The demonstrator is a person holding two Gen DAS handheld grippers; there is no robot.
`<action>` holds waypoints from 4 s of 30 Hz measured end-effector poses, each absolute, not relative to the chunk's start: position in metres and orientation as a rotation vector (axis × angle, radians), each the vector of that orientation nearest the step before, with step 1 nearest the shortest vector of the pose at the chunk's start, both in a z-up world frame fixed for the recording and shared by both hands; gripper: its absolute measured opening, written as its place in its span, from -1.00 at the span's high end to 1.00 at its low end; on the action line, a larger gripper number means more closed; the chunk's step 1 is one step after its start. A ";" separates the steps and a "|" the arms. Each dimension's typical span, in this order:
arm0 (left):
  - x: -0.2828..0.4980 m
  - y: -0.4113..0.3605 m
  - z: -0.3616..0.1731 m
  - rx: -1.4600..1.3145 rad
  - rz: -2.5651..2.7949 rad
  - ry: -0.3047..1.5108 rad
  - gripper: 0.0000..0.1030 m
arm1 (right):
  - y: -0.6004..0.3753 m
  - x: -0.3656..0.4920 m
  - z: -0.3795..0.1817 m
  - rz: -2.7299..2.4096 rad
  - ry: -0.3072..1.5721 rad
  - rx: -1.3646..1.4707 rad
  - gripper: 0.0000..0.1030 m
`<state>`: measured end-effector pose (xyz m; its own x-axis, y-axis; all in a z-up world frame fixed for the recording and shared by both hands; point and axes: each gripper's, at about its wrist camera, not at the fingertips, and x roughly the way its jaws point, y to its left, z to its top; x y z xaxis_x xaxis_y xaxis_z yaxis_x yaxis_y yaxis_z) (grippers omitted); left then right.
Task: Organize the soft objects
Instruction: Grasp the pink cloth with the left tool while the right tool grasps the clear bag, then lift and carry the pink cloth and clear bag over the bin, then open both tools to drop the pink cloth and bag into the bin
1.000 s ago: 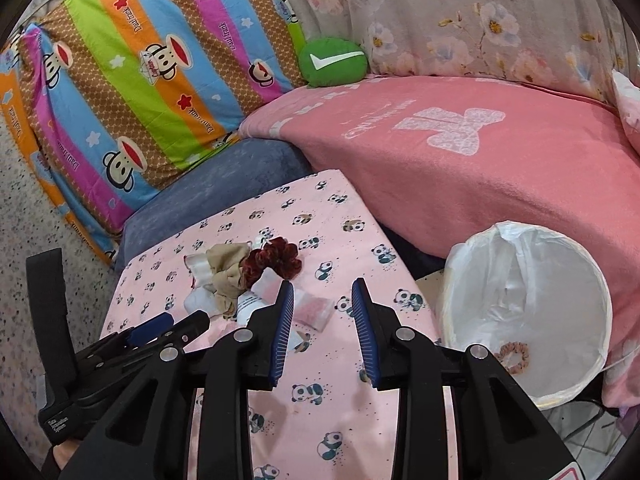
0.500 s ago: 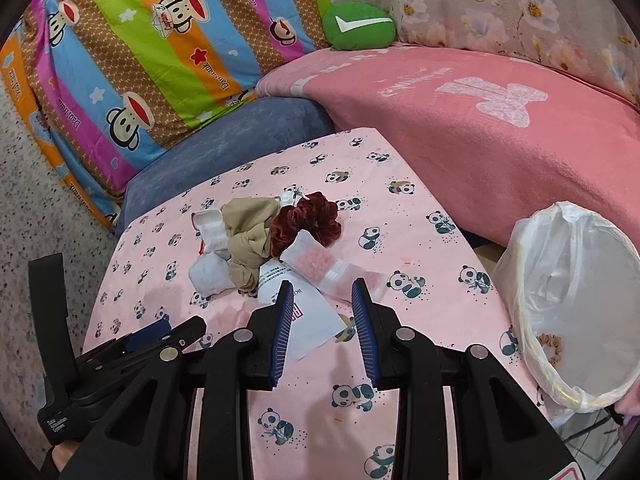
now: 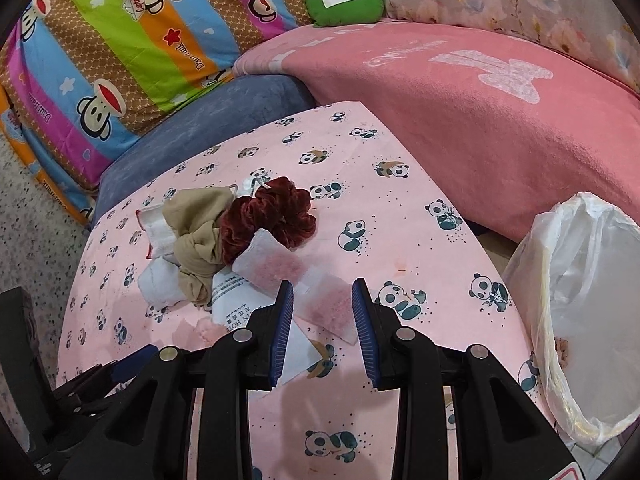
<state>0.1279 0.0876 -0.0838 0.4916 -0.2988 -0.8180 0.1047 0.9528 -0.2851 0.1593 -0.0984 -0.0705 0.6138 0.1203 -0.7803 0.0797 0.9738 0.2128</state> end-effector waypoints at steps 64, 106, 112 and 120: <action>0.107 0.071 -0.079 -0.150 -0.226 1.060 0.91 | -0.126 0.077 0.006 0.111 0.758 0.325 0.78; 0.057 -0.149 0.051 0.133 -0.676 0.736 0.91 | -0.297 -0.003 0.044 -0.145 0.564 0.474 0.78; 0.057 -0.175 0.041 0.162 -0.723 0.765 0.91 | -0.322 -0.006 0.032 -0.183 0.577 0.501 0.78; 0.059 -0.197 0.028 0.201 -0.731 0.808 0.82 | -0.342 -0.006 0.018 -0.223 0.585 0.522 0.60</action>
